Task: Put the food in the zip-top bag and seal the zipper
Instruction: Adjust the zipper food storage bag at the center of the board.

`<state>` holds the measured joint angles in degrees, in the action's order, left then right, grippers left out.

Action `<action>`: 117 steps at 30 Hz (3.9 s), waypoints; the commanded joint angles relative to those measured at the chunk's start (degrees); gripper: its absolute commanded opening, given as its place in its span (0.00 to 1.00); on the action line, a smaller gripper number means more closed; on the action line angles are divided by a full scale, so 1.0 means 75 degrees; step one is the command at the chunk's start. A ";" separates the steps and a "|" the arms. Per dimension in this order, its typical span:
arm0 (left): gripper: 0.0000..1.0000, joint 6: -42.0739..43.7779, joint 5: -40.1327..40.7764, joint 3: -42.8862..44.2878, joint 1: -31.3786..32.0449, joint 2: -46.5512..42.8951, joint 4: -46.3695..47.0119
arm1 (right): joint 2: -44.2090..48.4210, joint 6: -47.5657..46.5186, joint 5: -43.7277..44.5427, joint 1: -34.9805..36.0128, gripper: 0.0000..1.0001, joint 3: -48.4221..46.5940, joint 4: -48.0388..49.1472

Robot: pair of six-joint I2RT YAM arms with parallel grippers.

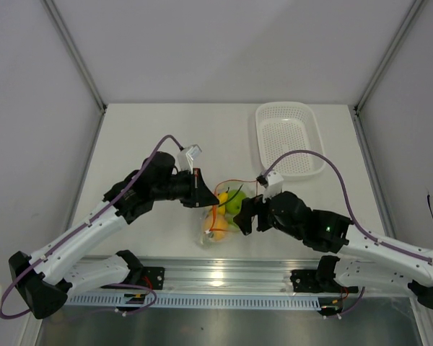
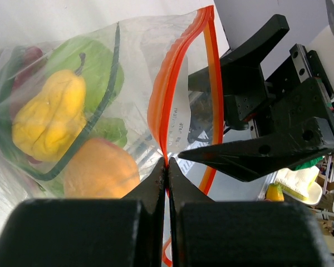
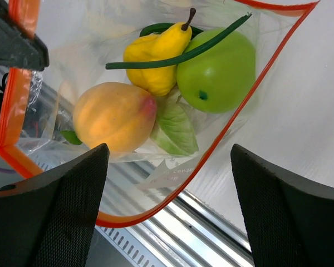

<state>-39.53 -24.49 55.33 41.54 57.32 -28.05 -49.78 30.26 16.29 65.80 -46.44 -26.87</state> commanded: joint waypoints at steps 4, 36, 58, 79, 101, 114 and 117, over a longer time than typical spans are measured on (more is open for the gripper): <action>0.01 0.0313 -0.0145 0.0228 -0.0019 -0.0072 -0.0185 | -0.0288 0.0055 0.0499 -0.0171 0.84 -0.0594 0.0548; 0.01 -0.0436 -0.0333 -0.0464 0.0414 -0.0612 0.0612 | -0.5069 -0.1386 -0.5465 -0.2703 0.27 -0.4553 0.1580; 0.01 -0.1128 0.0312 -0.0159 0.0426 -0.0260 0.0975 | -0.1041 -0.2465 -0.4280 -0.2493 0.99 -0.2658 -0.0482; 0.00 -0.1105 0.0371 -0.0100 0.0415 -0.0248 0.0893 | -0.1026 -0.1223 -0.2783 -0.0173 0.51 -0.1367 -0.0273; 0.68 0.1343 0.1870 0.0239 0.0415 -0.1583 -0.0291 | -0.0968 -0.2921 -0.1481 0.0039 0.00 -0.2738 -0.2005; 1.00 0.4167 -0.1092 -0.0159 0.0461 -0.1867 0.2732 | -0.0652 -0.3671 -0.2547 -0.0476 0.00 -0.2961 -0.2019; 1.00 0.5127 -0.1690 0.0227 0.0776 -0.1327 0.2662 | -0.0652 -0.3683 -0.2770 -0.0640 0.00 -0.2856 -0.1937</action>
<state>-11.73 -28.58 55.24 45.30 43.59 -12.23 -55.90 4.21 -0.99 62.02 -66.87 -44.73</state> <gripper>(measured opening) 0.994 0.123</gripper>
